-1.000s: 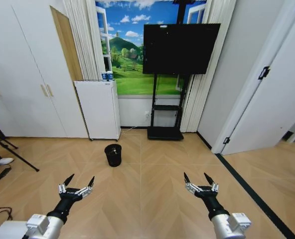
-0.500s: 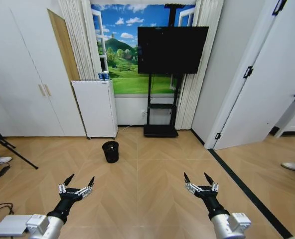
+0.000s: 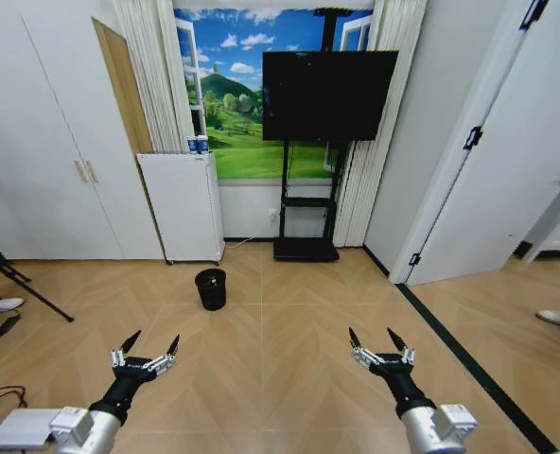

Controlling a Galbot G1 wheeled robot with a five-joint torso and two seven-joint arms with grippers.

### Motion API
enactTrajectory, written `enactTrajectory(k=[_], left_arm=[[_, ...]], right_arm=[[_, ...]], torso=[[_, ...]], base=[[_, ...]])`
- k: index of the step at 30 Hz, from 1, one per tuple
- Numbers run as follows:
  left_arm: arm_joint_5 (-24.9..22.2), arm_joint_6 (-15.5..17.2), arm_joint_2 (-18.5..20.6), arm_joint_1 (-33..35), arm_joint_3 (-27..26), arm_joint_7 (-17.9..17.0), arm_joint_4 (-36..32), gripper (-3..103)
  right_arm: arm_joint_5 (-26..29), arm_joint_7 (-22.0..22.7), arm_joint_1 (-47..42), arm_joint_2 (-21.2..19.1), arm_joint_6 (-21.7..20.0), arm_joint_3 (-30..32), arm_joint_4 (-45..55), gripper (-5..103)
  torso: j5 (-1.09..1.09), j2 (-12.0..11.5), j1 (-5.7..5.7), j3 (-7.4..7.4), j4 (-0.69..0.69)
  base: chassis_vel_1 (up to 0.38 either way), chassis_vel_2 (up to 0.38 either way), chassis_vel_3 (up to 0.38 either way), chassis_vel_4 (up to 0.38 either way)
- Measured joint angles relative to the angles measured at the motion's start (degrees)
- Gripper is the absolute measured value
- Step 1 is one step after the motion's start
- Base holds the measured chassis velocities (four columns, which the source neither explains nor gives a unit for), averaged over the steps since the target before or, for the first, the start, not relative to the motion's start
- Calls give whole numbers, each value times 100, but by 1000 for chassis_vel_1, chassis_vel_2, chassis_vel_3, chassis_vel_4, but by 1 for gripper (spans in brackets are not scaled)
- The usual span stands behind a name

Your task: Pick up the trash bin and place the garbage on the floor into it.

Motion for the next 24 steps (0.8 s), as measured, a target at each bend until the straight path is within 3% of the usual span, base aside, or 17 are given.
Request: enactTrajectory(k=[15,24], left_arm=[[0,0,0,0,0,0,0,100],[0,0,0,1,0,0,0,100]], right_arm=[[0,0,2,0,0,0,0,100],[0,0,0,0,0,0,0,100]], torso=[[1,-2,4,2,0],[-1,0,-2,-1,0]], base=[[-161,149,163,-154],[-1,16,13,2]])
